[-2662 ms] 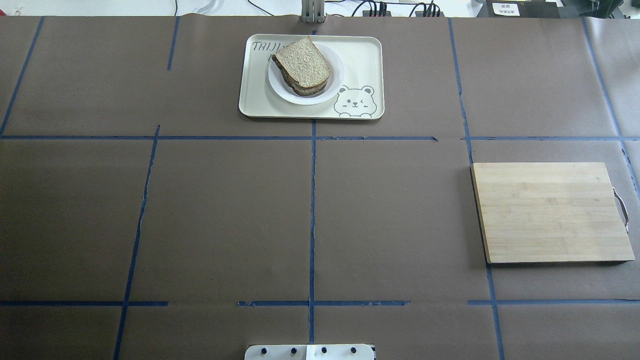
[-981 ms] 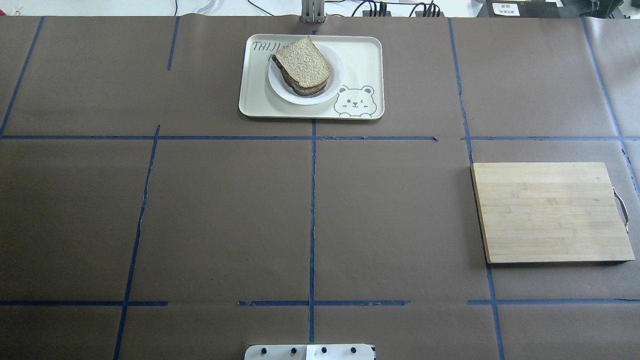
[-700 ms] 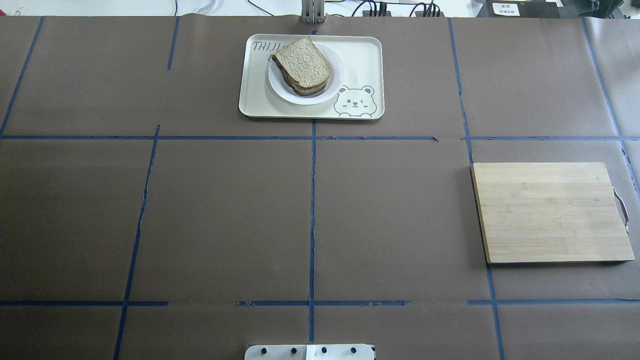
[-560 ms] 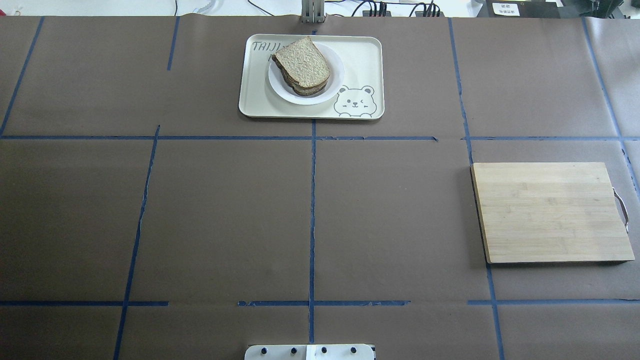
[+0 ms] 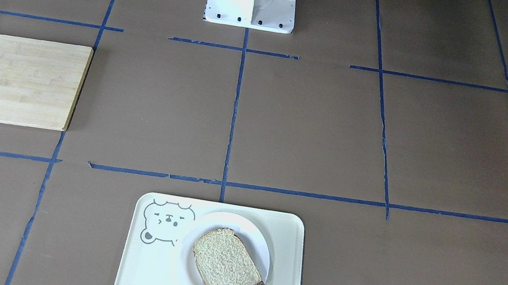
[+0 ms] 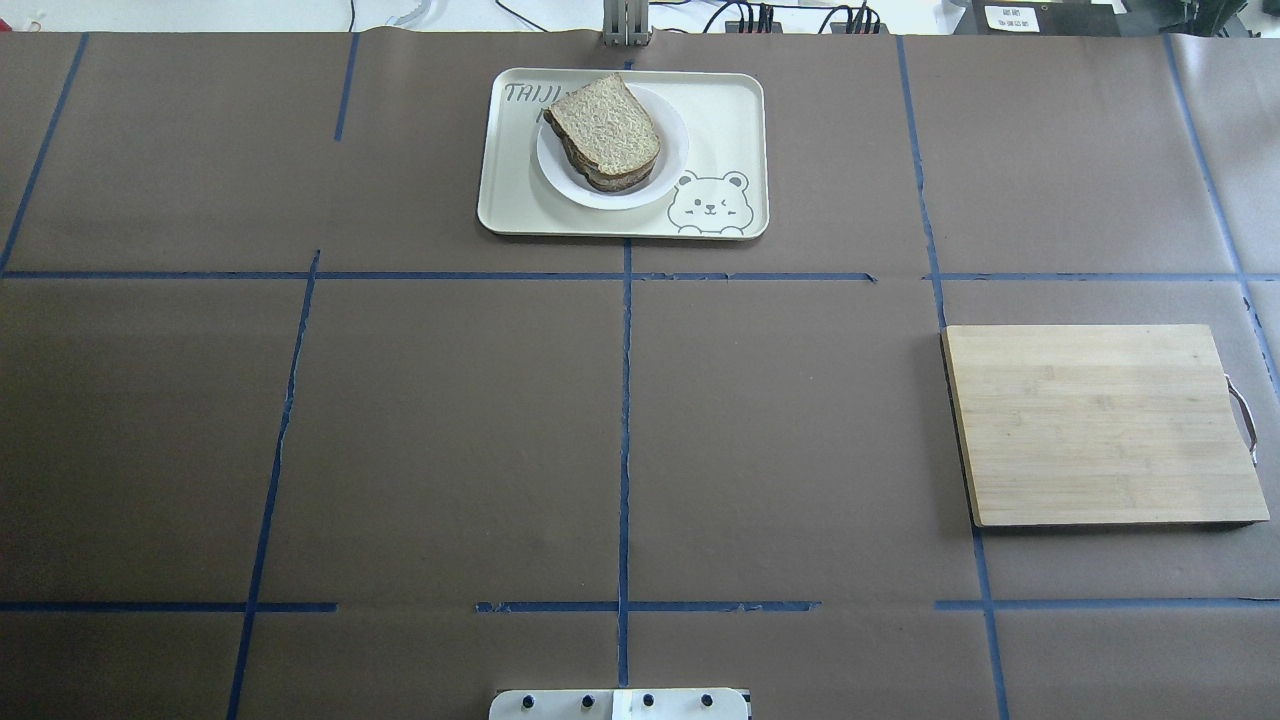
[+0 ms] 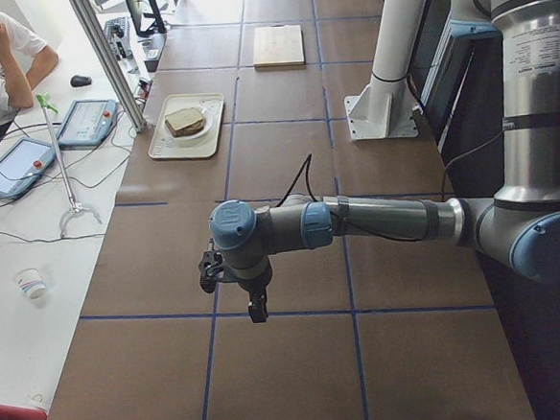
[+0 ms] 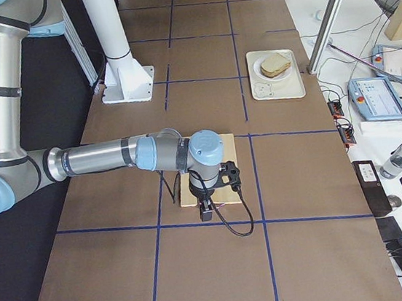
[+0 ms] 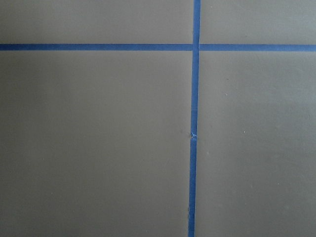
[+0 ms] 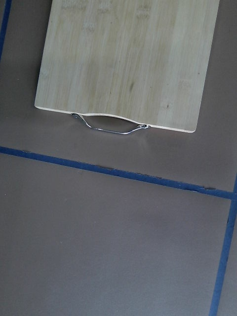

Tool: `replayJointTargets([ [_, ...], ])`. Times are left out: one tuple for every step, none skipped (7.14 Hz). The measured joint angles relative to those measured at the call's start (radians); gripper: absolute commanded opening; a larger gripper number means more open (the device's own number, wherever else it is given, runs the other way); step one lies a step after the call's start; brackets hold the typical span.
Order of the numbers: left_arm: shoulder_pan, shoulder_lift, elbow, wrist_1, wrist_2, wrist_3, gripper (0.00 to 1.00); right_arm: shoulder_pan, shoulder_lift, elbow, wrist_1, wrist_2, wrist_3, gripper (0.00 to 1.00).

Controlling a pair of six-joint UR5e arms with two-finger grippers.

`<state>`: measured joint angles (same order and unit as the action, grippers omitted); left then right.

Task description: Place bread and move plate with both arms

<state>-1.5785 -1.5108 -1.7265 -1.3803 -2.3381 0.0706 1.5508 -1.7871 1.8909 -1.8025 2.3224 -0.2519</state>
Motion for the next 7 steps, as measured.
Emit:
replayJointTargets([
  [0.000,0.000,-0.005,0.001,-0.001,0.000,1.00,0.000,0.000,-0.001,0.000,0.000,0.000,1.00],
  [0.000,0.000,-0.008,0.001,-0.001,0.000,1.00,0.000,0.000,-0.002,0.000,0.000,0.000,1.00],
  [0.000,0.000,-0.009,0.002,0.000,-0.001,1.00,0.000,0.000,-0.004,0.000,0.001,0.000,1.00],
  [0.000,0.000,-0.010,0.002,0.000,-0.001,1.00,0.000,0.000,-0.005,0.001,0.001,0.000,1.00],
  [0.000,0.000,-0.011,0.003,0.000,-0.001,1.00,0.000,0.000,-0.005,0.008,-0.001,0.001,1.00],
  [0.000,0.000,-0.011,0.002,0.000,0.000,1.00,0.000,0.000,-0.005,0.020,-0.002,0.017,1.00],
  [0.000,-0.001,-0.012,0.002,0.001,0.000,1.00,0.000,0.001,-0.003,0.026,-0.002,0.039,1.00],
])
